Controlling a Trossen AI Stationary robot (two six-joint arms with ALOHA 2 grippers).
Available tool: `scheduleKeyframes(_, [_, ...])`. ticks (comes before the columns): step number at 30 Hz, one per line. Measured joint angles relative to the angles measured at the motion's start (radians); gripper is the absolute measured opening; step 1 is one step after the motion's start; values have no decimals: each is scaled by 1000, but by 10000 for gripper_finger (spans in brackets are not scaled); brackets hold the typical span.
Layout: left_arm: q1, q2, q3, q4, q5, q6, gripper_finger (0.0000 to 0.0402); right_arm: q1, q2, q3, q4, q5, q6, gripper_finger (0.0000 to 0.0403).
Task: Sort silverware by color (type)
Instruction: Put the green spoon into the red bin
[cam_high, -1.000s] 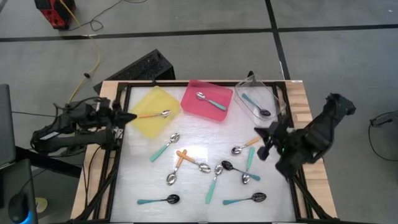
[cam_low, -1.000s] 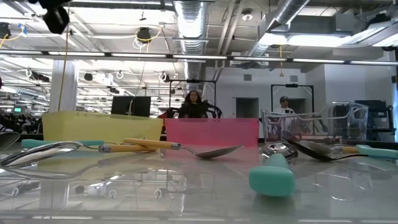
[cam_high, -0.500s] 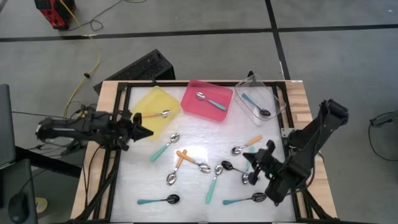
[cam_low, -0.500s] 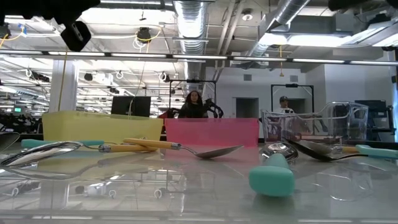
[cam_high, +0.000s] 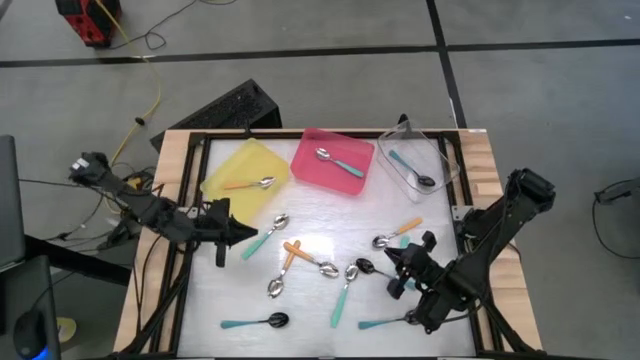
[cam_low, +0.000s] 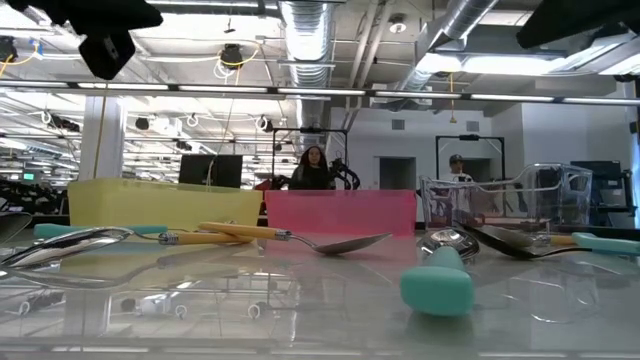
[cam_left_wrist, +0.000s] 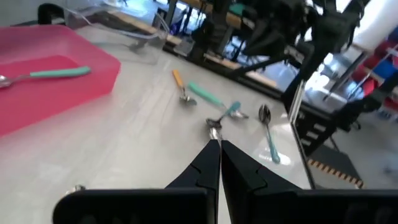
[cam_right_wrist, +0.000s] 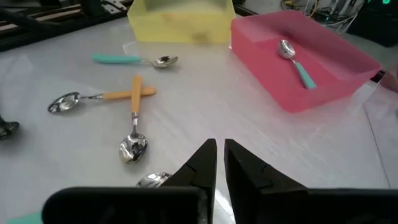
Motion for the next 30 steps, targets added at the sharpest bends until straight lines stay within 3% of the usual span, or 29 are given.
scheduleKeyframes(6, [-30, 62, 47, -111, -18, -93, 0, -4, -19, 0, -19, 32, -3, 72])
scheduleKeyframes(13, [-29, 87, 76, -106, 24, -27, 12, -35, -69, 0, -29, 75, -71, 86])
scheduleKeyframes(19, [-31, 103, 76, -113, 81, 18, 74, -48, -96, 0, -25, 74, -110, 104])
scheduleKeyframes(26, [-26, 191, 76, -104, 33, 36, 158, -48, -100, 0, -22, 74, -127, 119])
scheduleKeyframes(30, [-18, 212, 76, -125, 70, 42, 188, -48, -100, 0, -22, 73, -127, 122])
